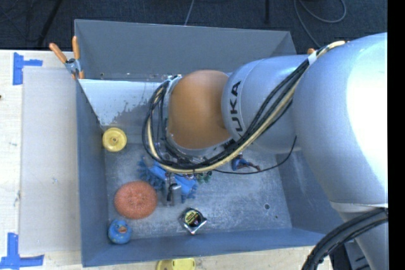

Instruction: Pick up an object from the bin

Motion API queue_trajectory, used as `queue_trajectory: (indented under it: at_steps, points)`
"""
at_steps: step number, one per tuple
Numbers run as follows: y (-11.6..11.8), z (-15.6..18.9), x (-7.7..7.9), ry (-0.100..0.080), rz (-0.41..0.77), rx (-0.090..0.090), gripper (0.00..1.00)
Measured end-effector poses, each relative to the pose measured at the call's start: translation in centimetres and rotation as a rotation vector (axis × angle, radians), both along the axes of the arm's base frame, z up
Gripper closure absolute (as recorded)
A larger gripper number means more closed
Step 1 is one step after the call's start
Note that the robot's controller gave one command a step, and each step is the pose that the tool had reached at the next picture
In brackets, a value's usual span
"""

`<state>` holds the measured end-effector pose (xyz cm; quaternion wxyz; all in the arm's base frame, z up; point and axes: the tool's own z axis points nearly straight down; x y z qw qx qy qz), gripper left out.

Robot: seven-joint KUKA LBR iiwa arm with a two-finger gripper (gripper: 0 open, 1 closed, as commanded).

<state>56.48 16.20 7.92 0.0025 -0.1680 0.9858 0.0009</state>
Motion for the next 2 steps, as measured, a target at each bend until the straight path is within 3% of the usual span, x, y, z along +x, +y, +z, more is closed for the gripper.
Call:
queue_trajectory:
  at_steps: [1,2]
  points:
    - [0.07,-0.48,-0.97,-0.006,0.102,0.004,1.0]
    - [0.06,-0.48,-0.97,-0.006,0.101,0.004,1.0]
